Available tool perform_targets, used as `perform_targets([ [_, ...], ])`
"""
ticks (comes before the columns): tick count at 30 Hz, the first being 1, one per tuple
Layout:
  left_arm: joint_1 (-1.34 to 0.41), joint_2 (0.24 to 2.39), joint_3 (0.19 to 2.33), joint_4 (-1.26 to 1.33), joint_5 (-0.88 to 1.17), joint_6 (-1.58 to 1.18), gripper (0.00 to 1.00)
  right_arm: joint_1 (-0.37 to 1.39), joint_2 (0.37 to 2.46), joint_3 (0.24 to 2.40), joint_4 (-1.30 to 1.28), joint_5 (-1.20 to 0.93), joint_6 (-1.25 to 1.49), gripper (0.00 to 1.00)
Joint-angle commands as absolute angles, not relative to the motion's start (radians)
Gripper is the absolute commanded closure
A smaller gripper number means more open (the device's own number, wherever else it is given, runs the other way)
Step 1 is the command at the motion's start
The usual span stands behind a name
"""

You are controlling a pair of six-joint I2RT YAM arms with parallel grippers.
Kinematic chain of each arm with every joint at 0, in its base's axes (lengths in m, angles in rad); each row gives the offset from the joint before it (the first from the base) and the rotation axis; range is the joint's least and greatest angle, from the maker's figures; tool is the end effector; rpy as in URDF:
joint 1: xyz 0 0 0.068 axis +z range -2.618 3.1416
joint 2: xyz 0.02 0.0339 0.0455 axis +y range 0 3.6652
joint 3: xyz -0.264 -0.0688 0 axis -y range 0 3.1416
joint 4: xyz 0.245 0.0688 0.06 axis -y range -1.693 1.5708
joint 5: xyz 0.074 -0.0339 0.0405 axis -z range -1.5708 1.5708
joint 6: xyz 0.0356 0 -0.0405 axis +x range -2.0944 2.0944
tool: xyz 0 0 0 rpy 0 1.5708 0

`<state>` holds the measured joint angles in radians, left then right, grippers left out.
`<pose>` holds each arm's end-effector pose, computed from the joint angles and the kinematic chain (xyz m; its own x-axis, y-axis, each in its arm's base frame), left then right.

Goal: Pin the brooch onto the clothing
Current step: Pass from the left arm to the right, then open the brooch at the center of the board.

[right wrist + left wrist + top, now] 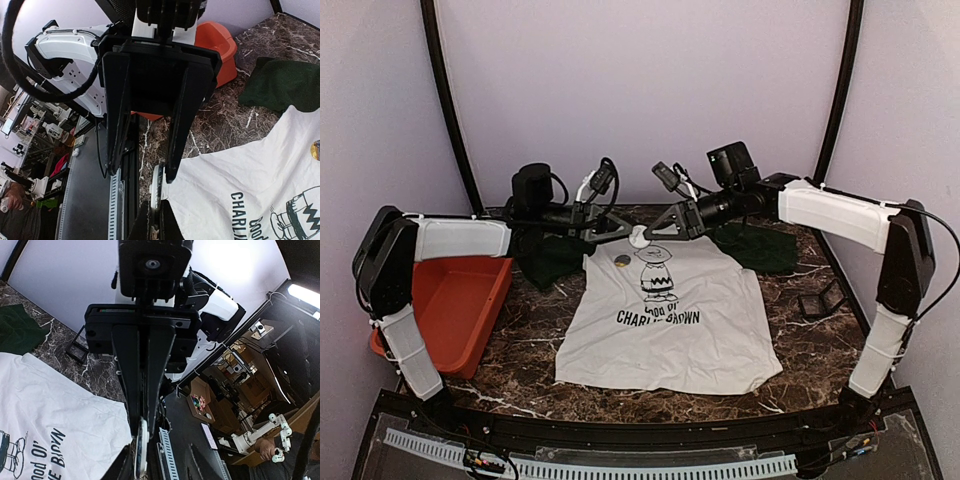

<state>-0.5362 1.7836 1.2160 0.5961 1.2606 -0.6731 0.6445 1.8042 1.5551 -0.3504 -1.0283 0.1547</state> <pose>0.3261 -0.2332 0.2928 -0.5882 0.1282 -0.7985 0.7770 -0.1841 -0.6019 0.3091 0.2704 0.3160 -0.5805 -0.3368 -0.7413 -0.7955 0.0403 0.6047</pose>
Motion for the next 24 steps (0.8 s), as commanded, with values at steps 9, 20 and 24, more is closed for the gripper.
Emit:
perform_targets([
  [9, -0.508, 1.812, 1.137, 0.969, 1.205, -0.966, 0.63, 0.646, 1.57, 1.323, -0.054, -0.762, 0.125, 1.0],
  [20, -0.545, 1.892, 1.173, 1.209, 1.174, -1.169, 0.65, 0.662, 1.522, 1.21, 0.117, -0.657, 0.169, 1.0],
  [24, -0.564, 1.898, 1.183, 1.178, 1.156, -1.16, 0.69, 0.685, 1.511, 1.21, 0.101, -0.59, 0.134, 1.0],
])
